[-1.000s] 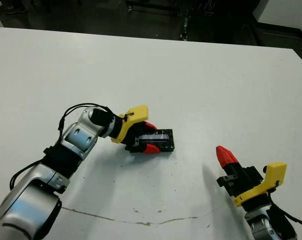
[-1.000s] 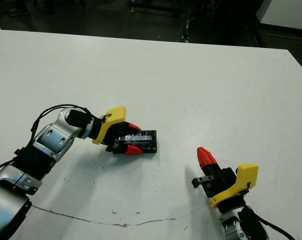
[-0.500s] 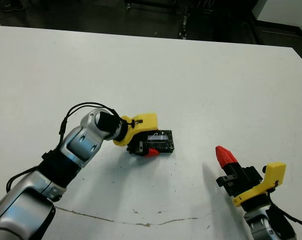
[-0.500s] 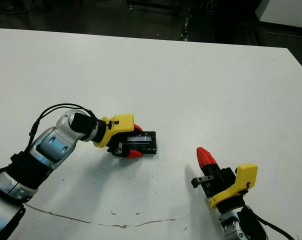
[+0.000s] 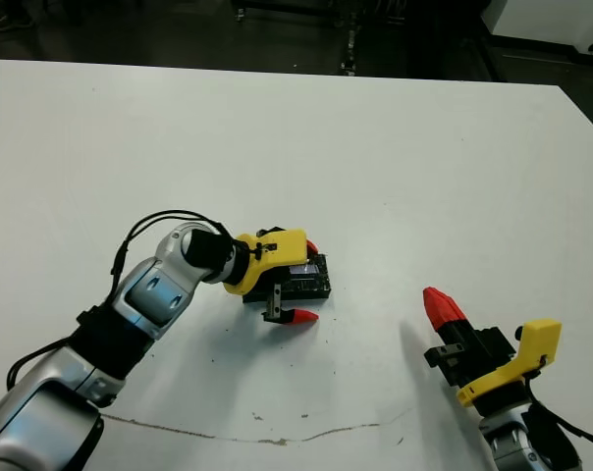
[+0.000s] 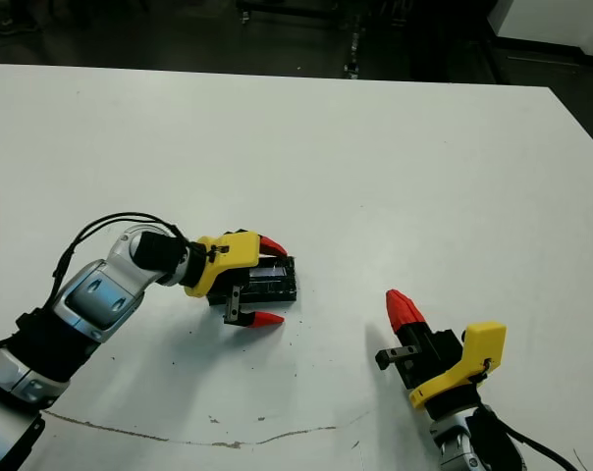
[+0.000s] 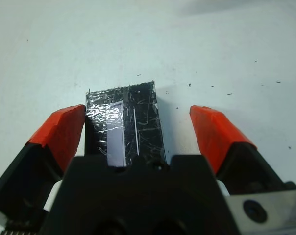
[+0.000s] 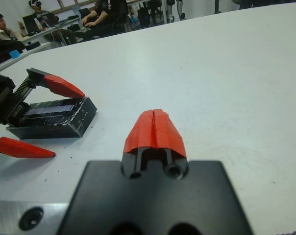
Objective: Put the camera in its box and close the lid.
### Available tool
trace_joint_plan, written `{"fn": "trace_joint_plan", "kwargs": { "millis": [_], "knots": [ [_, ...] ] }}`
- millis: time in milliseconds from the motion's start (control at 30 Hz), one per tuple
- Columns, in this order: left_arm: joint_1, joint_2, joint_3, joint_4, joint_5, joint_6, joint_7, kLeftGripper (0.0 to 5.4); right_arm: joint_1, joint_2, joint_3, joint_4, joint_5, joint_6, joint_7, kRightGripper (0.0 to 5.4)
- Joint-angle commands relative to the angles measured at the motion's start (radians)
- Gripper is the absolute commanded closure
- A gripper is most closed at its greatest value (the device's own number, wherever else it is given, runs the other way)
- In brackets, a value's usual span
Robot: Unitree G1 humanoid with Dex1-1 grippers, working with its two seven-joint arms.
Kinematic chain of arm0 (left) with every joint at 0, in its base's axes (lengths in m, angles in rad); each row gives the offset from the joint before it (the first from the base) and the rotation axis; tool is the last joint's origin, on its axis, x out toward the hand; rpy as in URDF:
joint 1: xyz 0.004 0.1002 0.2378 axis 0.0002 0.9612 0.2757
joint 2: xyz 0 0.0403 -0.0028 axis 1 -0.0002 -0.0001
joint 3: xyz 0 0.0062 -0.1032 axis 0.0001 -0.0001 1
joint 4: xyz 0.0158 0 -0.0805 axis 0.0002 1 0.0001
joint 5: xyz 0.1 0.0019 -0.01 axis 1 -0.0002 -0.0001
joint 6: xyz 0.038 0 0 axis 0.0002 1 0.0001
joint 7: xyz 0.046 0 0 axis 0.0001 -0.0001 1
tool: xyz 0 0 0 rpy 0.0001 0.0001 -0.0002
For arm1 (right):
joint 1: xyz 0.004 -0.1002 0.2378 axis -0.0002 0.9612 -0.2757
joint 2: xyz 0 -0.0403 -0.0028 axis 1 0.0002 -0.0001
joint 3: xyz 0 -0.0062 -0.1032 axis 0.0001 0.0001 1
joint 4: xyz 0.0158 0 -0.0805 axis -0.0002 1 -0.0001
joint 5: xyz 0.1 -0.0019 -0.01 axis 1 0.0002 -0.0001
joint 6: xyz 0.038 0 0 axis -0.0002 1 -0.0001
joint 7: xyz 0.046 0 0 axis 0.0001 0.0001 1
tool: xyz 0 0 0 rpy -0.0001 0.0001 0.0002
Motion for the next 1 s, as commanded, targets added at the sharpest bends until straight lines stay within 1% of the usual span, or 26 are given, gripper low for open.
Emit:
{"fn": "trace_joint_plan", "kwargs": {
  "millis": [33, 133, 233, 300, 433, 767, 833, 933, 1000],
  "knots": [
    [0.128, 0.104, 0.000, 0.054, 0.022, 0.020, -0.023, 0.02, 0.007, 0.000, -0.003, 0.007, -0.002, -0.003, -0.002, 5.40],
    [0.164, 0.151, 0.045, 0.044, 0.009, 0.000, -0.009, 0.02, 0.005, 0.001, -0.001, 0.008, -0.006, -0.003, -0.006, 5.40],
    [0.203, 0.201, 0.089, 0.002, -0.002, 0.027, 0.016, 0.02, 0.003, -0.001, -0.001, 0.008, -0.003, 0.004, -0.007, 5.40],
    [0.230, 0.233, 0.112, -0.014, 0.004, 0.011, 0.032, 0.02, -0.001, -0.001, -0.002, 0.016, 0.003, 0.002, 0.000, 5.40],
    [0.274, 0.266, 0.147, -0.009, -0.004, -0.038, 0.049, 0.02, -0.001, -0.004, 0.001, 0.009, -0.006, 0.010, -0.009, 5.40],
    [0.331, 0.317, 0.259, -0.035, -0.105, 0.025, 0.061, 0.02, -0.003, -0.005, 0.003, 0.008, -0.009, 0.009, -0.010, 5.40],
    [0.344, 0.331, 0.298, -0.039, -0.144, 0.043, 0.057, 0.02, -0.003, -0.005, 0.005, 0.008, -0.014, 0.005, -0.011, 5.40],
    [0.368, 0.362, 0.363, -0.053, -0.172, -0.002, 0.056, 0.02, -0.003, -0.006, 0.004, 0.008, -0.014, 0.009, -0.010, 5.40],
    [0.387, 0.381, 0.413, -0.077, -0.204, -0.001, 0.050, 0.02, -0.004, -0.007, 0.002, 0.011, -0.012, 0.007, -0.006, 5.40]
  ]
}}
